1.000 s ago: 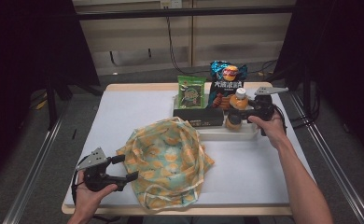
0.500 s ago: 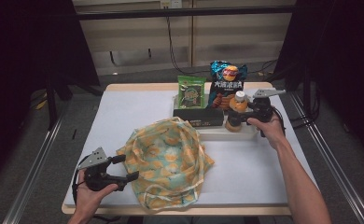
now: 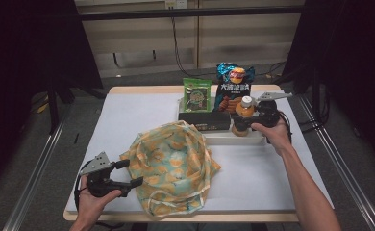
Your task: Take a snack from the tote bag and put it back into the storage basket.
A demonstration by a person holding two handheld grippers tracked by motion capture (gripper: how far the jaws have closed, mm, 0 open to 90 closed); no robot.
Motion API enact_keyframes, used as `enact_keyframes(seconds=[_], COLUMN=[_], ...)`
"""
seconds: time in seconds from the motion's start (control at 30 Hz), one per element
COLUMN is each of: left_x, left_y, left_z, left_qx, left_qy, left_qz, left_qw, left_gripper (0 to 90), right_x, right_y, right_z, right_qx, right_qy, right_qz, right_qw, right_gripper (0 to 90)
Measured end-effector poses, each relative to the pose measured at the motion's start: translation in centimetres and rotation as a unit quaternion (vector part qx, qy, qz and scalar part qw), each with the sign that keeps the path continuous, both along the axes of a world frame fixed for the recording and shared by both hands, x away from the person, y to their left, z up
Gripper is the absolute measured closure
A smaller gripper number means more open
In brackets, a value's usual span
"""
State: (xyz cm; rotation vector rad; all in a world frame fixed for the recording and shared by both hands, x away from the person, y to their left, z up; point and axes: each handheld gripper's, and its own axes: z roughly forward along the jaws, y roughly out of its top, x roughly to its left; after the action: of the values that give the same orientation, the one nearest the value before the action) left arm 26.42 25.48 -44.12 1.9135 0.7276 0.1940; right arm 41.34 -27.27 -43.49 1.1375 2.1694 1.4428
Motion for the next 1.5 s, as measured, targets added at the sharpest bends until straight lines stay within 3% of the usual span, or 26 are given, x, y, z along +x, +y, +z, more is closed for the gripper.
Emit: enact_keyframes(seconds=[0.1, 0.27, 0.43, 0.83, 0.93, 1.03, 1.07, 1.2, 1.3, 1.43, 1.5], left_x=[0.0, -0.1, 0.0, 0.1, 0.1, 0.1, 0.1, 0.1, 0.1, 0.2, 0.2], left_y=[-0.1, -0.1, -0.1, -0.2, -0.2, -0.2, -0.2, -0.2, -0.2, -0.2, -0.2], left_z=[0.0, 0.1, 0.1, 0.1, 0.1, 0.1, 0.1, 0.1, 0.1, 0.0, 0.0], left_qx=[-0.003, -0.003, -0.002, -0.002, -0.001, 0.0, 0.0, -0.001, -0.001, -0.001, 0.001], left_qy=[0.0, -0.002, -0.002, -0.001, 0.0, 0.0, 0.0, 0.001, 0.0, 0.002, 0.002], left_qz=[-0.002, -0.003, -0.004, -0.006, -0.006, -0.007, -0.007, -0.006, -0.008, -0.006, -0.005], left_qw=[1.0, 1.0, 1.0, 1.0, 1.0, 1.0, 1.0, 1.0, 1.0, 1.0, 1.0], left_gripper=[12.2, 12.2, 12.2, 12.2, 12.2, 12.2, 12.2, 12.2, 12.2, 12.2, 12.2], right_x=[-0.7, -1.5, -2.3, -2.2, -2.1, -1.9, -1.8, -1.4, -1.2, -0.8, -0.7], right_y=[0.4, 0.4, 0.9, 1.5, 1.7, 1.8, 1.8, 1.3, 0.8, -0.2, -0.6], right_z=[0.3, 0.0, -0.4, -0.9, -0.9, -0.7, -0.6, -0.3, -0.2, -0.1, -0.2], right_qx=[-0.004, 0.003, -0.007, -0.001, -0.007, -0.015, -0.012, -0.01, 0.001, 0.014, 0.02], right_qy=[-0.016, -0.016, -0.02, -0.023, -0.029, -0.031, -0.022, -0.019, -0.027, -0.053, -0.054], right_qz=[-0.024, -0.062, -0.084, -0.116, -0.129, -0.124, -0.122, -0.095, -0.082, -0.056, -0.05], right_qw=[0.9996, 0.9979, 0.9962, 0.9929, 0.9912, 0.9917, 0.9922, 0.9952, 0.9962, 0.9969, 0.9971], right_gripper=[15.0, 16.0, 19.2, 22.5, 31.8, 33.3, 33.4, 33.6, 33.7, 33.7, 33.7])
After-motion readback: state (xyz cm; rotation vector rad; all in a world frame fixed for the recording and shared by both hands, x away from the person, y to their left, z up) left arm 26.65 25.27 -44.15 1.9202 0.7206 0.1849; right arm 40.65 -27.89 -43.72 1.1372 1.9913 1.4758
